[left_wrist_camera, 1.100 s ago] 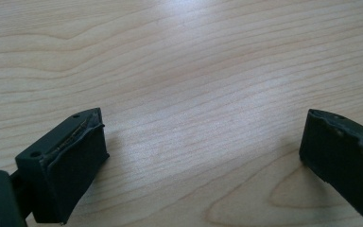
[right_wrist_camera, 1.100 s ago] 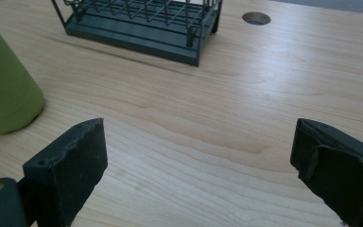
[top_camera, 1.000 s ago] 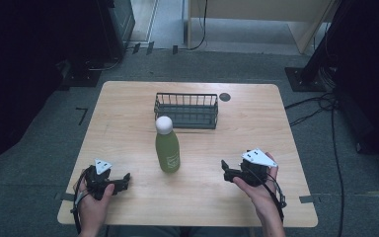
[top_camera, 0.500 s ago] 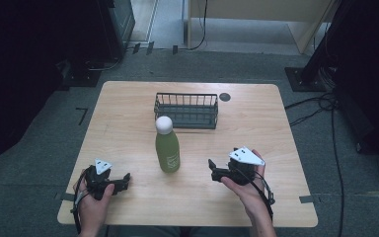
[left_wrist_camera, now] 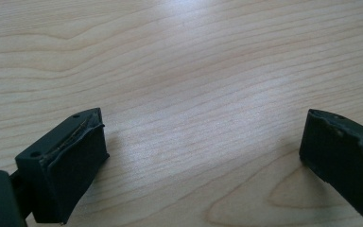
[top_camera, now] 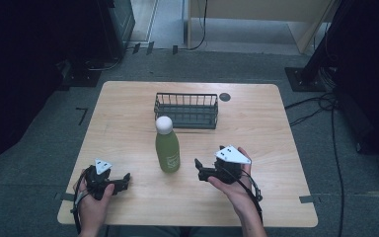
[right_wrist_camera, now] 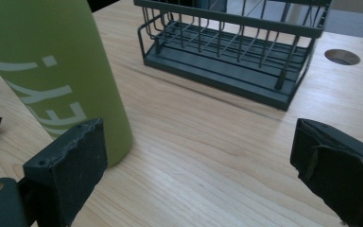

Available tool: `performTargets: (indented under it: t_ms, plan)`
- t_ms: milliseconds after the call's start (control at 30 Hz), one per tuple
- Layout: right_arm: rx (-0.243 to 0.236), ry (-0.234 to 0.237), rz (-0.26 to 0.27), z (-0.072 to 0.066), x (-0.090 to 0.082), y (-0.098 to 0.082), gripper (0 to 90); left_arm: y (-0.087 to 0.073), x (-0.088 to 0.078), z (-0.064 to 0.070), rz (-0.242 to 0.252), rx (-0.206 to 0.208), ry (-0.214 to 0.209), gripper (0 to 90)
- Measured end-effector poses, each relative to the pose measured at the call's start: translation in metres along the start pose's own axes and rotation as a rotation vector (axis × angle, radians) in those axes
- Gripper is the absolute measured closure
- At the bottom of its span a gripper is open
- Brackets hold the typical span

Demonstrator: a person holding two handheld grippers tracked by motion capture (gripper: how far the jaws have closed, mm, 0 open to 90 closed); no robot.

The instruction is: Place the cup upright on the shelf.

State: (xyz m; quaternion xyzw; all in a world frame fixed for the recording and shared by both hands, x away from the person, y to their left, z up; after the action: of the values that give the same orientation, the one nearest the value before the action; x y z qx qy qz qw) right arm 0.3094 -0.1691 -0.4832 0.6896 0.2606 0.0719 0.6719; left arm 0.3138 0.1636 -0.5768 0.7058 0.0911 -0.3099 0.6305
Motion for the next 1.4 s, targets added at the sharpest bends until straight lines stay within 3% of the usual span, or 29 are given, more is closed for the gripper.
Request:
performTargets:
  t_ms: [767,1400]
  plan:
    - [0.010,0.092,0.019,-0.040,0.023,0.002,11.2,0.000,0.000,0.000,0.000,0.001,0.000,1.6]
    - [0.014,0.156,0.042,-0.071,0.040,0.008,11.7,0.000,0.000,0.000,0.001,-0.001,0.000,1.6]
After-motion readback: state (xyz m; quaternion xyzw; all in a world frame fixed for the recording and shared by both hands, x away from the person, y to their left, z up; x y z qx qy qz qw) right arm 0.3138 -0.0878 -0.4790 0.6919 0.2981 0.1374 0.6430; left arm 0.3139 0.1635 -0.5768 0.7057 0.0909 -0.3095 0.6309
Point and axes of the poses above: each handheld gripper's, and its own axes: x roughly forward along the jaws, y roughly out of its top, z roughly to its right, the point moved 8 cm from there along x, roughly forward along the jaws, and after that the axes turned 13 degrees about z, right-handed, at the moved point
